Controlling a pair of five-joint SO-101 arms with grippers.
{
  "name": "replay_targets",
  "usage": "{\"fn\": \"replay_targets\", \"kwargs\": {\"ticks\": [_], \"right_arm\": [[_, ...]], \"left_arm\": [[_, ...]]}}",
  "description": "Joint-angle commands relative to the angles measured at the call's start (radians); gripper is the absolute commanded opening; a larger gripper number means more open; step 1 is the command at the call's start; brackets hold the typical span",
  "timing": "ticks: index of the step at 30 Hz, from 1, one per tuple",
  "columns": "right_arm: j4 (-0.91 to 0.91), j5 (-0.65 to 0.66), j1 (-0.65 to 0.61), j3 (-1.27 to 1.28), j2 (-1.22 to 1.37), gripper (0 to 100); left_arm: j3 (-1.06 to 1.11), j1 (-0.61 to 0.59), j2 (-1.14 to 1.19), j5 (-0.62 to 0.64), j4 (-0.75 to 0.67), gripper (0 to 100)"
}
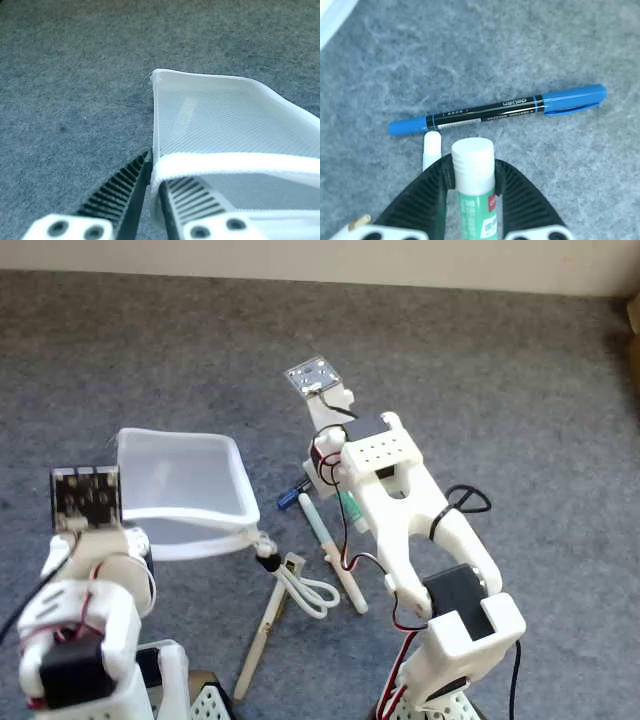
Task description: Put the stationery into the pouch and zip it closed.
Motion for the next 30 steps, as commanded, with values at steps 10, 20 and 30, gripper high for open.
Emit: {"fn": "replay_targets", "kwargs": {"ticks": [10,20,30], "right_arm": [[-0.016,-0.023,0.01,-0.008,-0.068,0.5],[-0.016,-0.023,0.012,-0.008,-0.088,0.5],[-0.024,-0.023,0.007,0.124,-0.321,0.5]], "left_arm": [[-0.352,0.001,0.496,0.051,0.002,1],[-0.564,0.001,0.739,0.127,0.002,1],[-0.842,0.102,1.021,0.152,0.103,1]]}}
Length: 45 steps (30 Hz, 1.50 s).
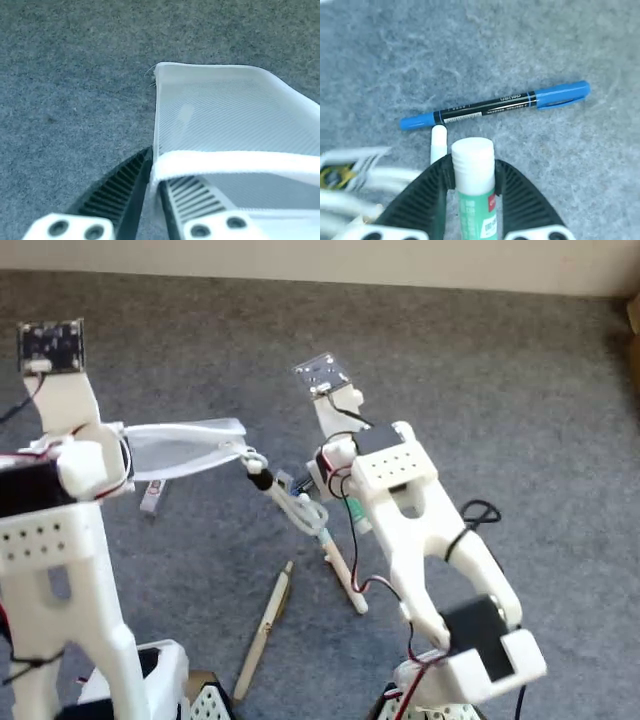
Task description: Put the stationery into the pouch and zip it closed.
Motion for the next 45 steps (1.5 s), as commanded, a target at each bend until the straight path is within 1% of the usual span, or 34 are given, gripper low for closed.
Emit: {"fn": "replay_targets", "kwargs": {"ticks": [1,5,9,12,15,17,21,27,31,38,42,45], "right_arm": [[-0.013,-0.011,0.008,0.002,-0.125,0.5],[-0.005,-0.015,0.008,0.008,-0.223,0.5],[-0.005,-0.114,0.007,0.025,-0.358,0.5],[-0.007,-0.146,0.001,0.044,-0.447,0.5],[-0.012,-0.176,-0.035,0.058,-0.522,0.5],[-0.012,-0.207,-0.068,0.058,-0.568,0.5],[-0.025,-0.215,-0.127,0.05,-0.627,0.5],[-0.2,-0.213,-0.216,0.058,-0.699,0.5],[-0.305,-0.213,-0.251,0.058,-0.707,0.5],[-0.407,-0.213,-0.26,0.058,-0.707,0.5],[-0.461,-0.221,-0.308,0.058,-0.707,0.5],[-0.538,-0.221,-0.351,0.073,-0.707,0.5]], "left_arm": [[-0.186,0.056,0.12,0.043,0.043,1],[-0.341,0.058,0.214,0.054,0.114,1],[-0.492,0.07,0.306,0.075,0.189,1],[-0.587,0.082,0.375,0.08,0.242,1],[-0.636,0.088,0.432,0.081,0.262,1],[-0.65,0.088,0.46,0.081,0.259,1],[-0.651,0.088,0.481,0.081,0.258,1],[-0.651,0.088,0.484,0.081,0.258,1],[-0.644,0.088,0.487,0.081,0.258,1],[-0.647,0.088,0.487,0.08,0.258,1],[-0.65,0.088,0.486,0.081,0.258,1],[-0.65,0.088,0.484,0.081,0.258,1]]}}
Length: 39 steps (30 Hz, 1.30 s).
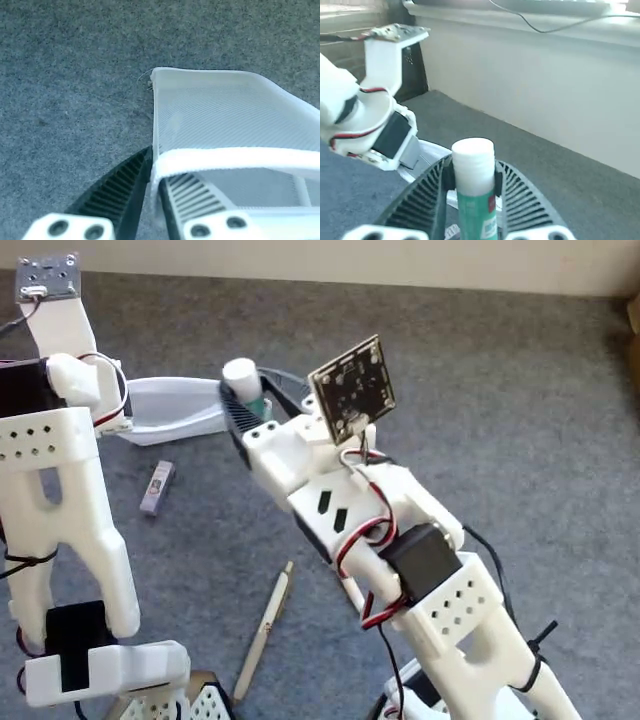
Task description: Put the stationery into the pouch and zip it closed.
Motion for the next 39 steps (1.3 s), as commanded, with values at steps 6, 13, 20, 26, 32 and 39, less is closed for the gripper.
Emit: {"fn": "replay_targets", "kwargs": {"ticks": [6,13,20,26,32,39], "right_arm": [[-0.483,-0.009,-0.054,0.197,-0.039,0.5],[-0.891,-0.014,-0.054,0.392,-0.039,0.5],[-0.975,-0.014,-0.054,0.403,-0.03,0.5],[-1.112,-0.008,-0.054,0.351,0.148,0.5],[-1.237,-0.008,-0.054,0.288,0.366,0.5],[-1.334,-0.008,-0.05,0.283,0.481,0.5]], "left_arm": [[-0.047,0.038,0.012,0.009,0.005,1],[-0.044,0.038,0.015,0.009,0.005,1],[-0.047,0.039,0.008,0.009,0.003,1],[-0.041,0.039,0.008,0.009,0.003,1],[-0.039,0.038,0.013,0.012,0.003,1],[-0.039,0.038,0.013,0.035,0.003,1]]}}
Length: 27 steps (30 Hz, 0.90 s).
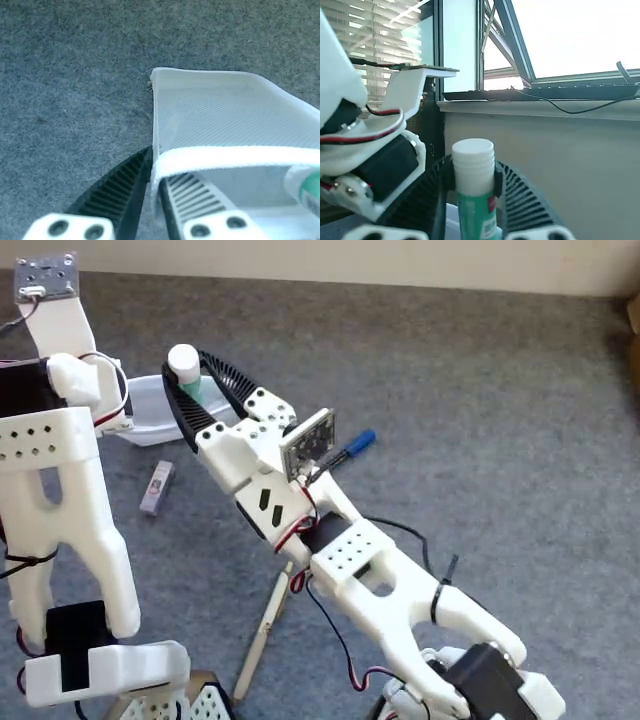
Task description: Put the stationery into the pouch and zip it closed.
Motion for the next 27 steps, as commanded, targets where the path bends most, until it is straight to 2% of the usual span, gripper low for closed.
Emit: {"fn": "replay_targets", "kwargs": {"ticks": [1,14,19,24,27], "right_arm": [[-0.035,-0.005,-0.004,-0.074,0.005,0.5],[-0.028,0.005,-0.028,-0.068,0.021,0.5],[-0.028,0.13,-0.054,-0.071,0.021,1.3],[-0.028,0.152,-0.091,-0.067,0.019,16.1],[0.001,0.164,-0.101,-0.065,0.012,18.0]], "left_arm": [[-0.039,0.038,0.013,0.015,0.003,1],[-0.039,0.033,0.015,0.015,0.003,1],[-0.039,0.031,0.015,0.015,0.003,1],[-0.039,0.031,0.015,0.017,0.003,1],[-0.039,0.031,0.015,0.017,0.003,1]]}}
